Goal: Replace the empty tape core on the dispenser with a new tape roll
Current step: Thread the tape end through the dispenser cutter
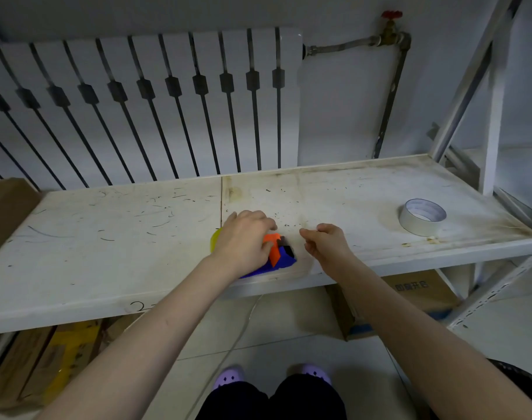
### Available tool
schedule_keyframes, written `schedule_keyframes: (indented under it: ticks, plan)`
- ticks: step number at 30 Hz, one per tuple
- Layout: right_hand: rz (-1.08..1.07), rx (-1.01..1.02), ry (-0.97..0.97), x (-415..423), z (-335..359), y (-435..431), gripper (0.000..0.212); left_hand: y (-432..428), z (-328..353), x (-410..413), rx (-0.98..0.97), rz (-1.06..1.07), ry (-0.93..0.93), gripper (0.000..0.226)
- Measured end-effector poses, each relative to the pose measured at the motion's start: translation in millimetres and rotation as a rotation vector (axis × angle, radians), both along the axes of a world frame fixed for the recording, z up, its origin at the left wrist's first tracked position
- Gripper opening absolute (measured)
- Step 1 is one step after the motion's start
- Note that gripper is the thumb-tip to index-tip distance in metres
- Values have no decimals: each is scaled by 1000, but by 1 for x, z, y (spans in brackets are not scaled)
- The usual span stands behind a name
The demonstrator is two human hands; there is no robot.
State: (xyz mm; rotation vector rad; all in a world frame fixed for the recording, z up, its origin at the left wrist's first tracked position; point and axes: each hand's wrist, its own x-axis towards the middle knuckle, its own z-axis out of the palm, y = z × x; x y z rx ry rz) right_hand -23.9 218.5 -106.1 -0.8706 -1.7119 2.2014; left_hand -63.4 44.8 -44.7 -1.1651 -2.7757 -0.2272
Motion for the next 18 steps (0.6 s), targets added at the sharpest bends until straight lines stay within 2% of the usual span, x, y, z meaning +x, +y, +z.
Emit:
schedule_keyframes:
  ticks: [4,11,18]
  plan:
    - [23,86,-29,-2,-3,4,28,6,-10,1,-119,-19,11,31]
    - [126,313,-171,-9,-5,6,38,3,-17,1,-218,-28,35,42]
    - [180,357,-216,-11,-5,6,33,6,-16,2,-250,-13,78,29]
